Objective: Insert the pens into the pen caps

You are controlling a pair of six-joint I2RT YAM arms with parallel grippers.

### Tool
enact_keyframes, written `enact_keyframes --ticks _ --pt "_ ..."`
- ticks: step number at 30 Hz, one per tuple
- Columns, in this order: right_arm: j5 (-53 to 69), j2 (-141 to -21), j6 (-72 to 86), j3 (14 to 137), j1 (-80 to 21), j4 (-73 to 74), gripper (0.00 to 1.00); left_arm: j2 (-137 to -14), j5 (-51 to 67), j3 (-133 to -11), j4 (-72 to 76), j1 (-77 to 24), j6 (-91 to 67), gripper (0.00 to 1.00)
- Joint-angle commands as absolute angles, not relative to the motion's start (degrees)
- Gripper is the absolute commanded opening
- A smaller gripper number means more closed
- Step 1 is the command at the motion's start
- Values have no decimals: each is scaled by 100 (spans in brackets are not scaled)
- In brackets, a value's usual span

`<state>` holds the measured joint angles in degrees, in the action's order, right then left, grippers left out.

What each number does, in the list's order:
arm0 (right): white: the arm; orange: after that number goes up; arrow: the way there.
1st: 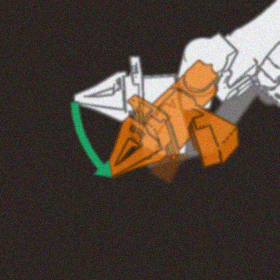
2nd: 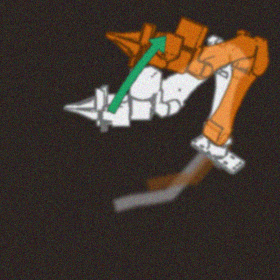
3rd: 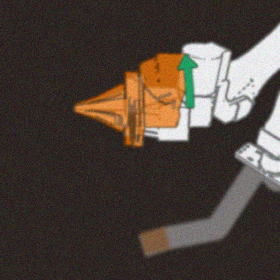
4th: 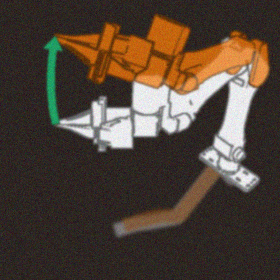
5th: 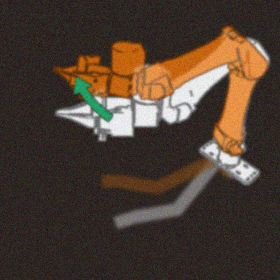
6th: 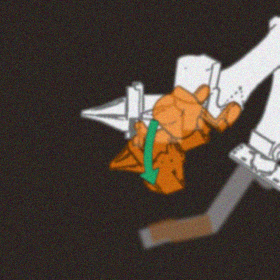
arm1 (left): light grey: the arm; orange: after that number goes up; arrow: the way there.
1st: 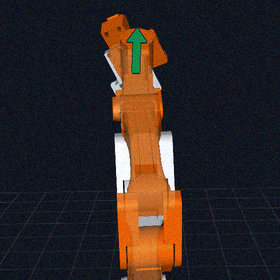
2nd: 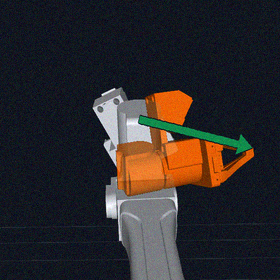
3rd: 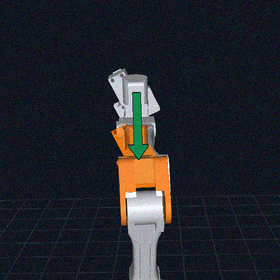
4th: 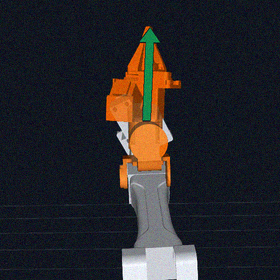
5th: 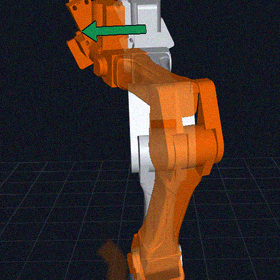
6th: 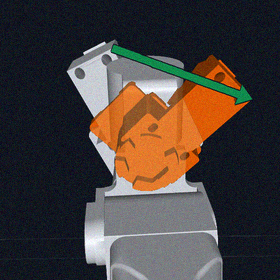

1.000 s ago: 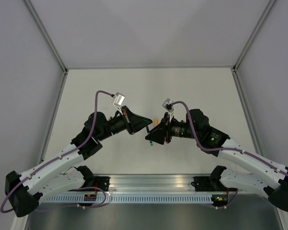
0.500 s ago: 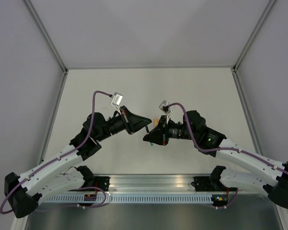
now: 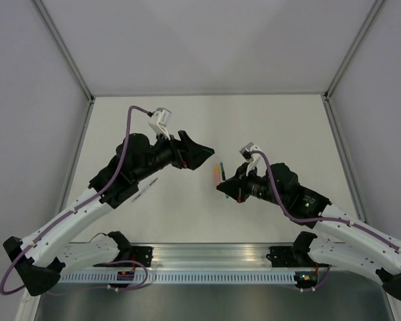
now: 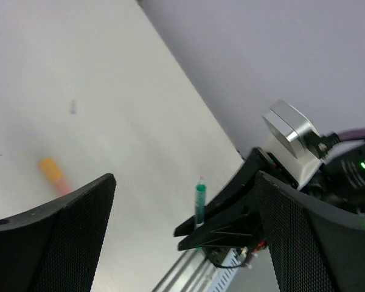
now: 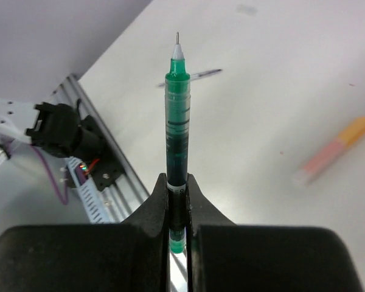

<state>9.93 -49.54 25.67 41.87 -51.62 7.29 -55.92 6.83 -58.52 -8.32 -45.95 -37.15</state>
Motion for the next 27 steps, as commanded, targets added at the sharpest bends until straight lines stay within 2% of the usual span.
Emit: enact_keyframes --ticks 1,7,10,12,15,18,22,27 --pt "-245 -4563 2303 4017 -5168 1265 0 -5844 -324 -6442 -2204 -4264 -3129 100" --pt "-598 -4307 2223 4070 -5168 1284 0 -6494 -570 -6679 -2618 -2568 -3025 100" --pt "-212 -4106 2329 3938 -5159 1125 0 -7310 -440 -7493 -3329 -1628 -2803 98" --pt "-27 -4008 2373 3841 -5159 1037 0 -7793 -449 -7716 -4024 -838 -3118 97" --pt "237 -3868 2399 3780 -5159 1011 0 -7866 -10 -7498 -3922 -135 -3839 93" --pt "378 -3780 2426 3718 -5159 949 0 -7848 115 -7181 -3631 -79 -4375 86" --pt "396 -3691 2452 3639 -5159 914 0 -8225 175 -6637 -3332 -79 -5911 87" --pt "369 -3595 2443 3586 -5159 905 0 -9166 502 -7022 -3602 -97 -6292 87"
